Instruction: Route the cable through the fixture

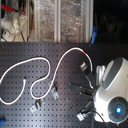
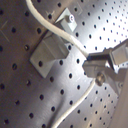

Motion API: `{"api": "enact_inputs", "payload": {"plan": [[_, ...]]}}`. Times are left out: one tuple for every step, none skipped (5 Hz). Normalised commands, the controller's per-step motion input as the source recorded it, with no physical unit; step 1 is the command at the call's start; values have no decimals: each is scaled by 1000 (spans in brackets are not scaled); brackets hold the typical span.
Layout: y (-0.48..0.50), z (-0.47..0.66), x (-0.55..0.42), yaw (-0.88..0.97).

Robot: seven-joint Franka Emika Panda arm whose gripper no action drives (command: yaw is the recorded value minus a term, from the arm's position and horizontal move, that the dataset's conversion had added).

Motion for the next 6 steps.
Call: {"api": "enact_inputs", "payload": {"plan": [[235,301,-79,160],[116,258,-18,523],[72,-1,13,114],[0,10,0,-17],[-50,92,25,-626],[-45,59,29,-920]]}}
